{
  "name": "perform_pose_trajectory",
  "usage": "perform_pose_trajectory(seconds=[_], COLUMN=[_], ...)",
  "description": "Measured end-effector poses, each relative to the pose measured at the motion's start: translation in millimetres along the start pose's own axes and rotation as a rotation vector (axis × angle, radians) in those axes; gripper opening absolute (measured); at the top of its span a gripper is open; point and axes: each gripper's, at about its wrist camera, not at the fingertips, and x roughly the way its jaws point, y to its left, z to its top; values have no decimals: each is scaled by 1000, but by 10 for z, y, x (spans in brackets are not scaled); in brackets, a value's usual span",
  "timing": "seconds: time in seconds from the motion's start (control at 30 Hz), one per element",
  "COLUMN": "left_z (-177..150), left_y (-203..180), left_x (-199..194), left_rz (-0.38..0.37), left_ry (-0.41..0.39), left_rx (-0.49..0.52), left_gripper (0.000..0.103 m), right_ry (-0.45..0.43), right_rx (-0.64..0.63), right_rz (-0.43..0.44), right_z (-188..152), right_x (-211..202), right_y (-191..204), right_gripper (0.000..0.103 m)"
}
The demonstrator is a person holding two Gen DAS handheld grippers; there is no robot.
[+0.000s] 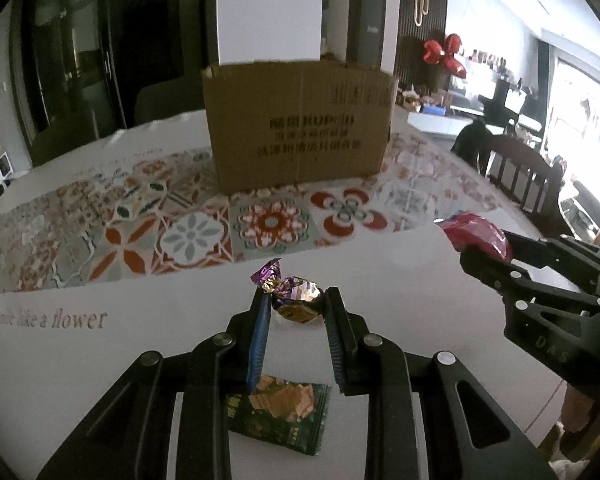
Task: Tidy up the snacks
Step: 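Lift and carry the purple candy and pink packet over the box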
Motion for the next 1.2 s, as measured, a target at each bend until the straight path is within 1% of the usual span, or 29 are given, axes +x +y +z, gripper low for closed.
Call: perform_pose_trajectory(seconds=[0.2, 0.4, 0.67, 0.83, 0.97, 1.13, 1.2], left_z=[166, 409, 793, 1026, 1192, 1453, 1542], left_y=[18, 61, 103, 132, 166, 243, 264], left_x=[-191, -337, -444, -448, -380, -239, -180], left_rz=[-4, -34, -17, -6, -5, -9, -9], left_ry=[-70, -125, -217, -264, -278, -284, -274], left_rx=[9, 11, 40, 54, 52, 32, 30], left_gripper=[27, 27, 27, 27, 27, 27, 27], right_ry=[-60, -138, -228, -260, -279, -292, -297], right_rx=[16, 13, 10, 29, 38, 49, 47], right_rz=[15, 24, 34, 51, 70, 71, 72], right_z=[151, 377, 733, 950, 1143, 1367, 1492], right_x=[-167, -329, -415, -381, -306, -180, -121], right_y=[9, 27, -1, -68, -124, -190, -217], right_gripper=[39, 39, 39, 39, 39, 39, 39])
